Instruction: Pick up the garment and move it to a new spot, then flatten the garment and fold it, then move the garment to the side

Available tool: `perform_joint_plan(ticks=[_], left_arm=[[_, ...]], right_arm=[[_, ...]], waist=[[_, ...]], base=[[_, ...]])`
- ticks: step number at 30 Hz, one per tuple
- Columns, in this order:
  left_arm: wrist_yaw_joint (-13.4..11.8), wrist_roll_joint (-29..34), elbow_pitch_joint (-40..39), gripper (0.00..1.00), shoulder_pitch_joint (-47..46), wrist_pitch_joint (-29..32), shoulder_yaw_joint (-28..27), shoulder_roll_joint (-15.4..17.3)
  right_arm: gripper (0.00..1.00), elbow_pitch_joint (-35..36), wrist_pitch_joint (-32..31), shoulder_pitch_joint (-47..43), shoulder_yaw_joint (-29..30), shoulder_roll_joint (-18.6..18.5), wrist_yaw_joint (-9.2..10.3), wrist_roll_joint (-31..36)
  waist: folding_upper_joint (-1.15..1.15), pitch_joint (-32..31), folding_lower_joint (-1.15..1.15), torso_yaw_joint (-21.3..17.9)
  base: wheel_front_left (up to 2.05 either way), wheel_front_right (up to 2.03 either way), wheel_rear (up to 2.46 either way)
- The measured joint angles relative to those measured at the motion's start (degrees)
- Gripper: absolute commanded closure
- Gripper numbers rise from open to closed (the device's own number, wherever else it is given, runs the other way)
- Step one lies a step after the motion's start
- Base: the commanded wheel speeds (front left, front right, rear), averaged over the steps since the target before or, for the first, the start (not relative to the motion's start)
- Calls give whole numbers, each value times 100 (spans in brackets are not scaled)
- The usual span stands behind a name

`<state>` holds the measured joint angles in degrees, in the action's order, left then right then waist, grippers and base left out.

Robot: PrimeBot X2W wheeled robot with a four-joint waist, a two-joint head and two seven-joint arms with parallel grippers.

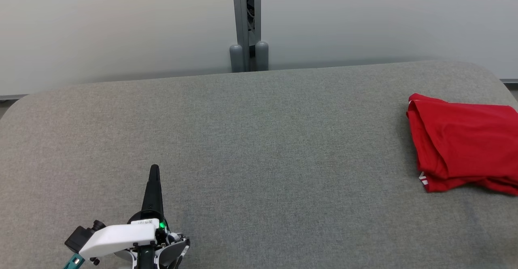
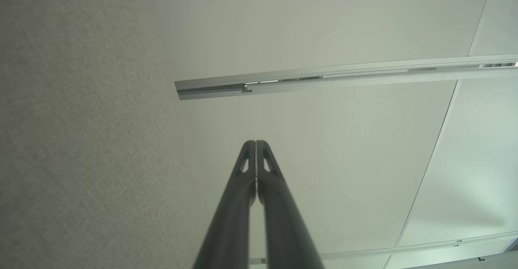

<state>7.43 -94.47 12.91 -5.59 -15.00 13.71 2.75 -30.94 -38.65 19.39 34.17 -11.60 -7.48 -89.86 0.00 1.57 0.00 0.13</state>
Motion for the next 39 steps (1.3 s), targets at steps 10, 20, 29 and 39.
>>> perform_joint_plan(ticks=[10, 20, 29, 39], left_arm=[[0, 0, 0, 100, 0, 0, 0, 0], [0, 0, 0, 100, 0, 0, 0, 0], [0, 0, 0, 100, -1, 0, 0, 0], [0, 0, 0, 100, -1, 0, 0, 0]], right_arm=[[100, 0, 1, 0, 1, 0, 0, 0], [100, 0, 1, 0, 1, -1, 0, 0], [100, -1, 1, 0, -1, 0, 0, 0], [100, -1, 1, 0, 1, -1, 0, 0]], waist=[[0, 0, 0, 0], [0, 0, 0, 0], [0, 0, 0, 0], [0, 0, 0, 0]], base=[[0, 0, 0], [0, 0, 0], [0, 0, 0], [0, 0, 0]])
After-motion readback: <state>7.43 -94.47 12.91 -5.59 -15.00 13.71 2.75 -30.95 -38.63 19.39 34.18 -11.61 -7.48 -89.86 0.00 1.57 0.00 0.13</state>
